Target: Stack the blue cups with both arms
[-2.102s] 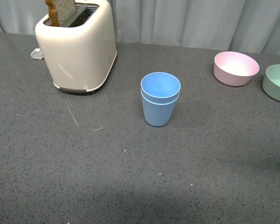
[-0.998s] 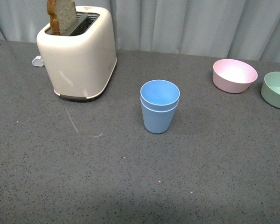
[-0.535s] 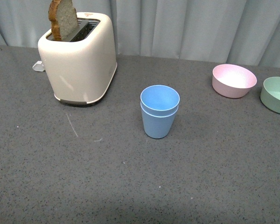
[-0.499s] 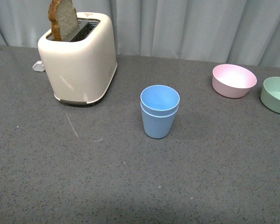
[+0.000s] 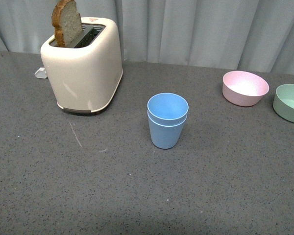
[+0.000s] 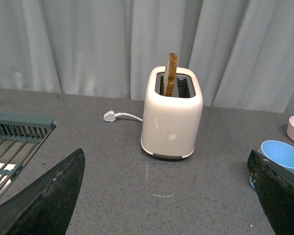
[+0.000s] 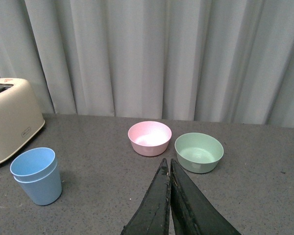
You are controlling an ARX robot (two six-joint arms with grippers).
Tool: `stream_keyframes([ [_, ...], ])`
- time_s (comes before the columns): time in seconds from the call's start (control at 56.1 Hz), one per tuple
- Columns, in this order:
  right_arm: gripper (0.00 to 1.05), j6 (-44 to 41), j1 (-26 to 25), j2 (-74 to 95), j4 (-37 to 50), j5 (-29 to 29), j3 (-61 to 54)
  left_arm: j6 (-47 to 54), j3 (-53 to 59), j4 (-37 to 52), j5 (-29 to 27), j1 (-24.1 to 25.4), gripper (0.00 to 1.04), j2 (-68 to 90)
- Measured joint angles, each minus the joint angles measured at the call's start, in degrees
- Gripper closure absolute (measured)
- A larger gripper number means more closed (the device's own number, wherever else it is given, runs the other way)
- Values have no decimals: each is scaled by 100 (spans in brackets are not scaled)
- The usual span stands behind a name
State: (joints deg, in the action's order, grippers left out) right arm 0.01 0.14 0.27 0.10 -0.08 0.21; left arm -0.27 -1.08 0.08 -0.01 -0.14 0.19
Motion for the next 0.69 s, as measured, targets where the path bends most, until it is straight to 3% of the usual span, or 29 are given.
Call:
stream_keyframes([
  [0.107, 80, -4, 0, -4, 0, 0, -2, 0, 0, 0, -2, 0, 7, 0],
  [0.285, 52, -2, 0, -4, 0, 0, -2, 0, 0, 0, 0, 0, 7, 0],
  [0.481, 8, 4, 0, -7, 0, 0, 0, 0, 0, 0, 0, 0, 7, 0],
  [0.695, 10, 0, 0, -7, 0, 0, 0, 0, 0, 0, 0, 0, 7, 0],
])
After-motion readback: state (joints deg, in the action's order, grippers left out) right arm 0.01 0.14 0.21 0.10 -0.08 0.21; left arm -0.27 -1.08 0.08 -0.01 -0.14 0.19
